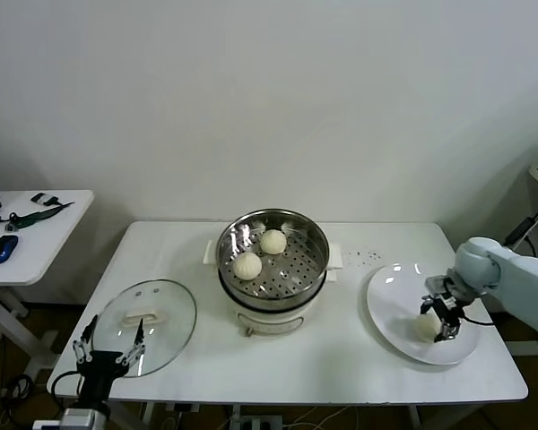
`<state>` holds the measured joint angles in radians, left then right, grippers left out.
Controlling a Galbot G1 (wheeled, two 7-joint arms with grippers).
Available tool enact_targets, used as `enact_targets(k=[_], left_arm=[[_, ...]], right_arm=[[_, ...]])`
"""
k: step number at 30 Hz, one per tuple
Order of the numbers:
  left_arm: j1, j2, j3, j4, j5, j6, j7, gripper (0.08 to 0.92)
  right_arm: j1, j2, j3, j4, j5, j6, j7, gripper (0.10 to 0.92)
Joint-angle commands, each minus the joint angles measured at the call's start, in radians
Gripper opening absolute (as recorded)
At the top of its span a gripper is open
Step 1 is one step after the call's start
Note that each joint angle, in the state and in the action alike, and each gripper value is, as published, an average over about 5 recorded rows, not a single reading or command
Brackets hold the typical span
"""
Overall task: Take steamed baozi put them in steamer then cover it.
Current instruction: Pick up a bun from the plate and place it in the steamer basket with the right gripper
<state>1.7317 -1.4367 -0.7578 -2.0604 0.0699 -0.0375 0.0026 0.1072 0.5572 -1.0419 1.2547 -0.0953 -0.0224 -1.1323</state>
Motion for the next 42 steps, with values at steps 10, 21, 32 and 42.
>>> enact_targets(k=[10,21,32,42], left_arm=[[0.006,-0.003,0.006,0.001,0.003,-0.002,0.0,0.823],[0.003,-0.006,0.004,0.003,0.0,-0.001,0.0,0.823],[0.006,-0.002,0.004,-0.006,-0.011,0.001,0.0,0.823],[0.01,0.009,-0.002,0.001,-0.025,-0.003,0.0,0.823]], right_arm=[[0.58,0.217,-0.235,0.029,-0.173,0.594,-0.1,0.696],[0.688,0.538,-0.248,0.024,-0.118,0.695,-0.087,0.698],[0.509,0.744,-0.222,0.004,-0.152,0.687,-0.091,0.701],[0.383,0.785,-0.24,0.029,-0.185,0.667,-0.097,0.696]])
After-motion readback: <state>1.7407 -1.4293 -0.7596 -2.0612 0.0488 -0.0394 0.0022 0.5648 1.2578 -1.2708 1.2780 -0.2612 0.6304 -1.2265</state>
